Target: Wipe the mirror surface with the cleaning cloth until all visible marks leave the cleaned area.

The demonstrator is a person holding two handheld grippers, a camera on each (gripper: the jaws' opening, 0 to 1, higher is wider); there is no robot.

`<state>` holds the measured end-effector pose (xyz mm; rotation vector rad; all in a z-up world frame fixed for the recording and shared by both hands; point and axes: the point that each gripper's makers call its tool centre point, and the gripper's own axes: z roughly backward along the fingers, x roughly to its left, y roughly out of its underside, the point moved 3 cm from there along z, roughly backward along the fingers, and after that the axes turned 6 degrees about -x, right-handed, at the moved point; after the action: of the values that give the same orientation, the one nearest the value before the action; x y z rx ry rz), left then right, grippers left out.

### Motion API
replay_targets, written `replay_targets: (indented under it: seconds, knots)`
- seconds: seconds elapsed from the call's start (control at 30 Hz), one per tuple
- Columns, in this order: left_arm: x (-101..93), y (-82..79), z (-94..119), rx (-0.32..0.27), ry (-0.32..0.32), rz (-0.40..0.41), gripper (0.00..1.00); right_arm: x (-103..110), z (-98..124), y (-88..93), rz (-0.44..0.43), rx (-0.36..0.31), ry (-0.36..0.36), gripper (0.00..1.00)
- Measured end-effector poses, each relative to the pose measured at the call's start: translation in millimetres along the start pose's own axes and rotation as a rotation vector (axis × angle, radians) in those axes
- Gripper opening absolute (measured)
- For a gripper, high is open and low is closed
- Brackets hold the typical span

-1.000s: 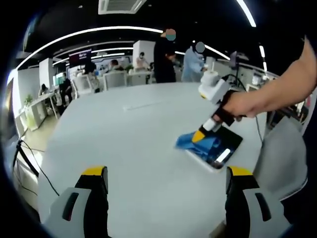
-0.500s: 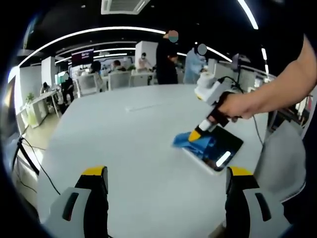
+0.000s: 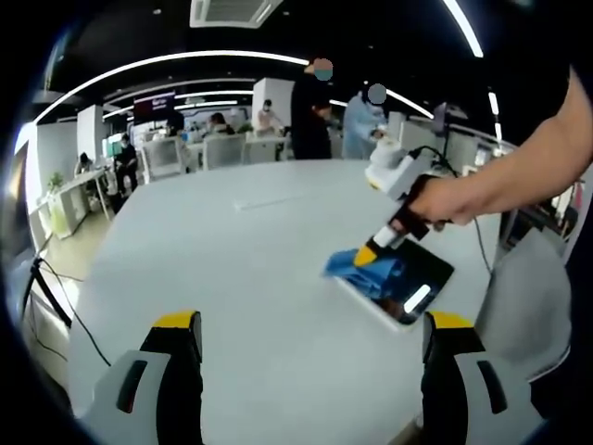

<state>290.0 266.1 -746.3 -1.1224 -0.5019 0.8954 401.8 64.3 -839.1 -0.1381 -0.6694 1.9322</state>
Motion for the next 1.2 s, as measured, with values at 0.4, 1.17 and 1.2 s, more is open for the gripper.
replay_targets:
  seconds: [0.4, 1.17, 1.2]
  knots:
    - [0.0, -2.5, 0, 0.002, 0.001, -0.007, 1.0, -11, 5, 3.8, -0.003, 0.004, 0.015, 0.0]
    - [-2.4, -1.6, -3, 0.008, 0.002, -0.003, 1.0, -30, 12, 8.7, -0.028, 0.009, 0.042, 0.0]
    - [-2.0, -1.5, -3, 0.007, 0.002, -0.003, 1.0, -30, 12, 8.8, -0.03, 0.008, 0.041, 0.0]
